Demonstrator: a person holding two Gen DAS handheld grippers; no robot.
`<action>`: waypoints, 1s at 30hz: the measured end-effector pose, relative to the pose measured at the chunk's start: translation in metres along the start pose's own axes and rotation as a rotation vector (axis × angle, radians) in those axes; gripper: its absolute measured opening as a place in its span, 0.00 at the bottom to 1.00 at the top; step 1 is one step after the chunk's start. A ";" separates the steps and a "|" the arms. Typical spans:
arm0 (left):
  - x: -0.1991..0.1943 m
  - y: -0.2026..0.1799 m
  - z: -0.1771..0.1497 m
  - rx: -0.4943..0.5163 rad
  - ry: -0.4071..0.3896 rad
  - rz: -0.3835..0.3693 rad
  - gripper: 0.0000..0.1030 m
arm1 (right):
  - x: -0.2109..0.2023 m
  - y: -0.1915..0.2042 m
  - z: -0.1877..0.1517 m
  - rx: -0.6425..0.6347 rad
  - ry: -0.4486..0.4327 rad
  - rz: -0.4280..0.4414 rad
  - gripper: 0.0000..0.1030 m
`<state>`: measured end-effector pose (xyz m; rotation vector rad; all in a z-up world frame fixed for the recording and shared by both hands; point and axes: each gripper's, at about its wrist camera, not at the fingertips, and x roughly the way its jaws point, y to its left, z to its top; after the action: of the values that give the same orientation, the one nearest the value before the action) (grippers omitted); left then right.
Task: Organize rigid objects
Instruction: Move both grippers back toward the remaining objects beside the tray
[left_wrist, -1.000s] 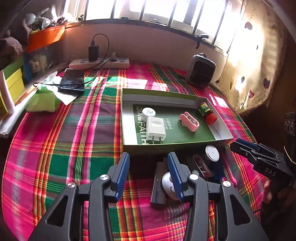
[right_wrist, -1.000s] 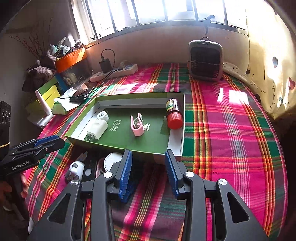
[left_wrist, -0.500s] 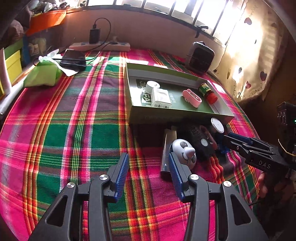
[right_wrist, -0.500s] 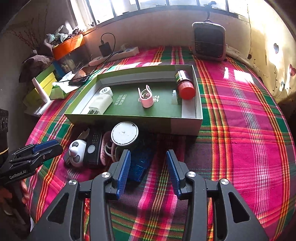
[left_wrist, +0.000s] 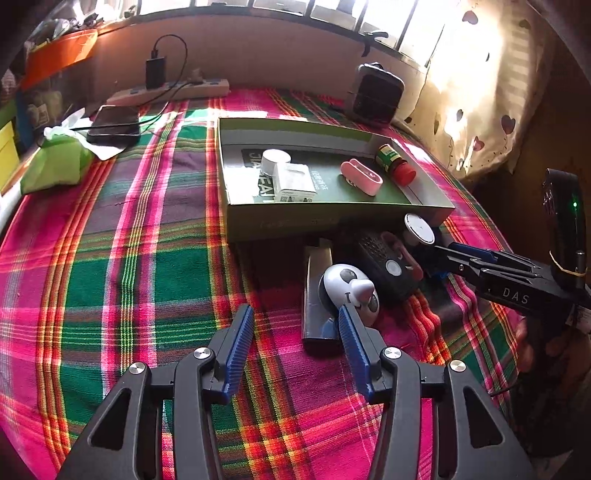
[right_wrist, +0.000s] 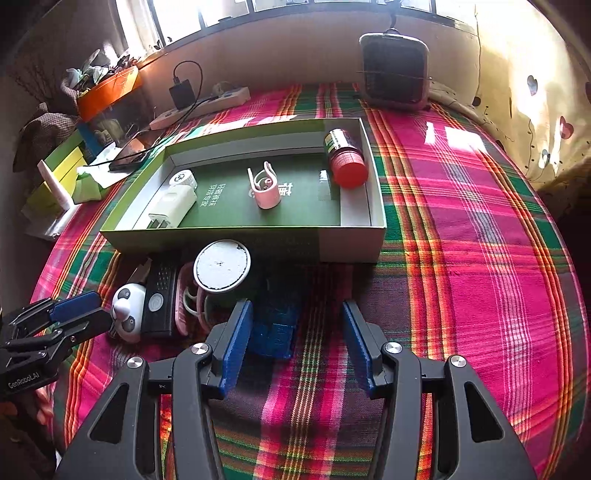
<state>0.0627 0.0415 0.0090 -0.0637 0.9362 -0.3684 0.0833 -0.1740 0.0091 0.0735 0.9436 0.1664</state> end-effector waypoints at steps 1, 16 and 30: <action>0.001 -0.002 0.001 0.013 0.005 0.006 0.46 | -0.001 -0.002 0.000 0.007 0.000 -0.009 0.49; 0.016 -0.019 0.010 0.179 0.038 0.150 0.46 | 0.003 -0.007 0.005 0.013 -0.013 -0.057 0.49; 0.019 -0.013 0.014 0.123 -0.009 0.182 0.46 | -0.005 -0.016 -0.005 0.003 -0.020 -0.111 0.37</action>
<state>0.0805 0.0212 0.0052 0.1322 0.9010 -0.2560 0.0782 -0.1902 0.0085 0.0260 0.9255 0.0616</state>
